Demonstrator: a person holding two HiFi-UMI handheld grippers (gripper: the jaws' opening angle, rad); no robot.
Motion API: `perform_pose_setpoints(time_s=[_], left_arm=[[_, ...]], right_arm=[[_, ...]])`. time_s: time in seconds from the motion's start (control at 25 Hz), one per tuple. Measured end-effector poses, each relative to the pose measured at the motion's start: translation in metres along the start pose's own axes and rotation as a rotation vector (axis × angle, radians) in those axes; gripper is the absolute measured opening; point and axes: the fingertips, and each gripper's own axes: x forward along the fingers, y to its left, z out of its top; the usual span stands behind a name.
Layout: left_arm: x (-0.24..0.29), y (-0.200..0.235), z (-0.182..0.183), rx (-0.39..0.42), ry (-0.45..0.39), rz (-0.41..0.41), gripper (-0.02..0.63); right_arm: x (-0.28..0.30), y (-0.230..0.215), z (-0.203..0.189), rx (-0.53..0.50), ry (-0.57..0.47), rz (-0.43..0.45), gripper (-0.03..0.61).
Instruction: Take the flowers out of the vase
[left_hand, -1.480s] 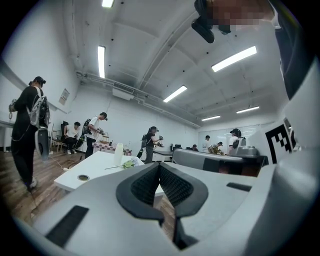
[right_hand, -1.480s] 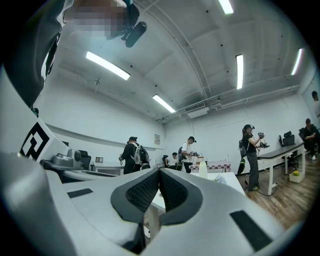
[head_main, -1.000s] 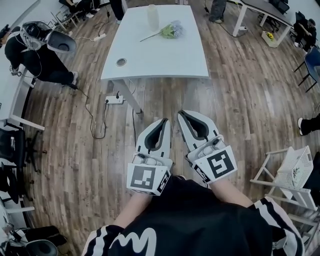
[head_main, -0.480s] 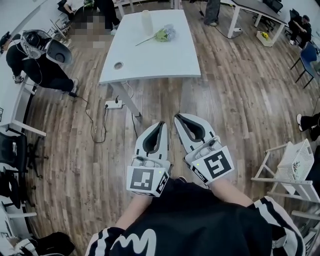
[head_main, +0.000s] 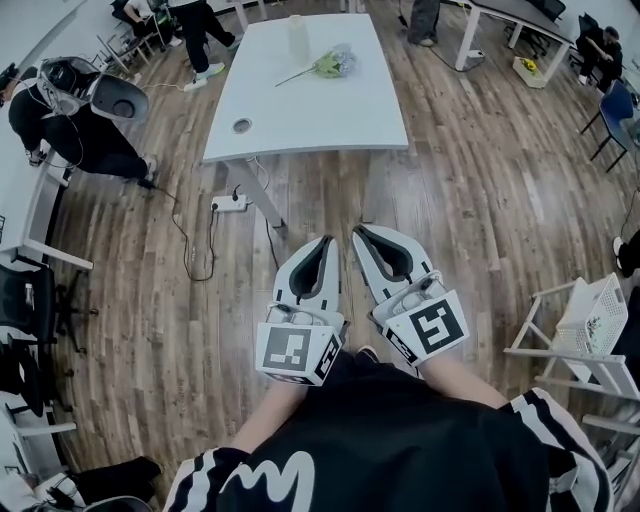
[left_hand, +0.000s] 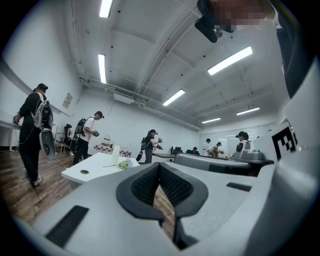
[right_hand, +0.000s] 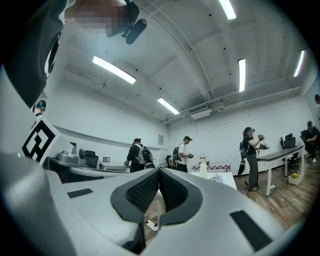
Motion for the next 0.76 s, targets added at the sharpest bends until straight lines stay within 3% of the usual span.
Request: perform_pose_setpoints(time_s=[0.76], left_arm=[[-0.017, 0.013, 0.006, -0.009, -0.01, -0.008, 0.005]], right_arm=[[0.01, 0.021, 0.007, -0.022, 0.004, 0.001, 0.017]])
